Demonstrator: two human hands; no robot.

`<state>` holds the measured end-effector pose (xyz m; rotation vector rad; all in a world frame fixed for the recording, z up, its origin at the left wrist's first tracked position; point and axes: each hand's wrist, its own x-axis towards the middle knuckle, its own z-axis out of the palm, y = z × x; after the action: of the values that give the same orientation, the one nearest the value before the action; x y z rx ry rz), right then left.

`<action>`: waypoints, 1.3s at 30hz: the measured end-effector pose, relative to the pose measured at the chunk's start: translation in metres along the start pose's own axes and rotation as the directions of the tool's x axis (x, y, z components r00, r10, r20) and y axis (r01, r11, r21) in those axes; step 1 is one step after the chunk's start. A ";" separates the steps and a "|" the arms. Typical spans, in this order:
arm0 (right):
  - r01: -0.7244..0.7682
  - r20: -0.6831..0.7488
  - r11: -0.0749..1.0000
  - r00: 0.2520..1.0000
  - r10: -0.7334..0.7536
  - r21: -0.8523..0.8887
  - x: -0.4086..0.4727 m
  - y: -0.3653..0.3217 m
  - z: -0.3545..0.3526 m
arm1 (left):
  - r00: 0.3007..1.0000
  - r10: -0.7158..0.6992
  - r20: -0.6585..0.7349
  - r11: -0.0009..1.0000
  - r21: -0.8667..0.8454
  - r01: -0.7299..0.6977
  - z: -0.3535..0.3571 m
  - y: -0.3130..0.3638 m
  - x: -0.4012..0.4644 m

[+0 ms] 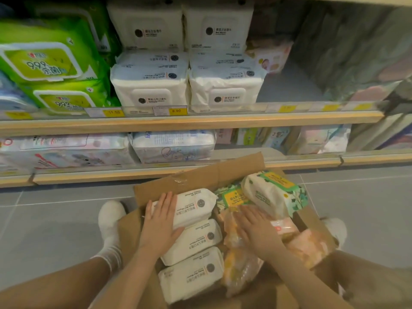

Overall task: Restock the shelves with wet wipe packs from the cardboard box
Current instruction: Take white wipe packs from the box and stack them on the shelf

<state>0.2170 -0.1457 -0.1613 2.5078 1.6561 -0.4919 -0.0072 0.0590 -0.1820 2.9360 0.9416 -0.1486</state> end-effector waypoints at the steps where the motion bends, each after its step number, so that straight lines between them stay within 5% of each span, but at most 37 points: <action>1: -0.011 -0.006 1.000 1.000 0.011 0.010 0.000 0.000 0.000 | 1.000 0.009 -0.027 1.000 -0.002 -0.009 0.002 0.001 -0.001; 4: -0.023 -0.001 0.999 1.000 0.023 0.042 0.000 -0.001 -0.004 | 0.998 0.003 -0.061 1.000 -0.016 -0.004 0.002 0.005 0.003; 12: 0.030 0.018 0.994 0.999 -0.032 0.100 0.004 -0.003 -0.009 | 0.987 -0.113 0.116 0.992 -0.042 0.119 -0.028 0.017 0.025; 23: 0.357 -0.030 0.929 0.934 -0.356 0.095 -0.002 -0.054 -0.021 | 0.980 -0.144 -0.136 0.971 -0.209 0.114 -0.117 -0.014 -0.054; 28: 0.462 0.120 0.884 0.876 -0.467 0.067 -0.010 -0.087 -0.008 | 0.955 -0.222 -0.197 0.966 -0.174 0.189 -0.111 -0.052 -0.110; 33: 0.520 0.314 0.854 0.809 -0.496 0.011 -0.011 -0.105 0.020 | 0.895 -0.447 0.009 0.849 -0.310 0.427 -0.072 -0.071 -0.150; 39: 0.529 0.392 0.843 0.799 -0.456 -0.096 0.000 -0.114 0.053 | 0.907 -0.421 0.002 0.829 -0.406 0.385 -0.058 -0.083 -0.148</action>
<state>0.1022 -0.1136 -0.2003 1.6915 2.0718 -0.7282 -0.1712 0.0454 -0.1103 2.3548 1.4088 0.1457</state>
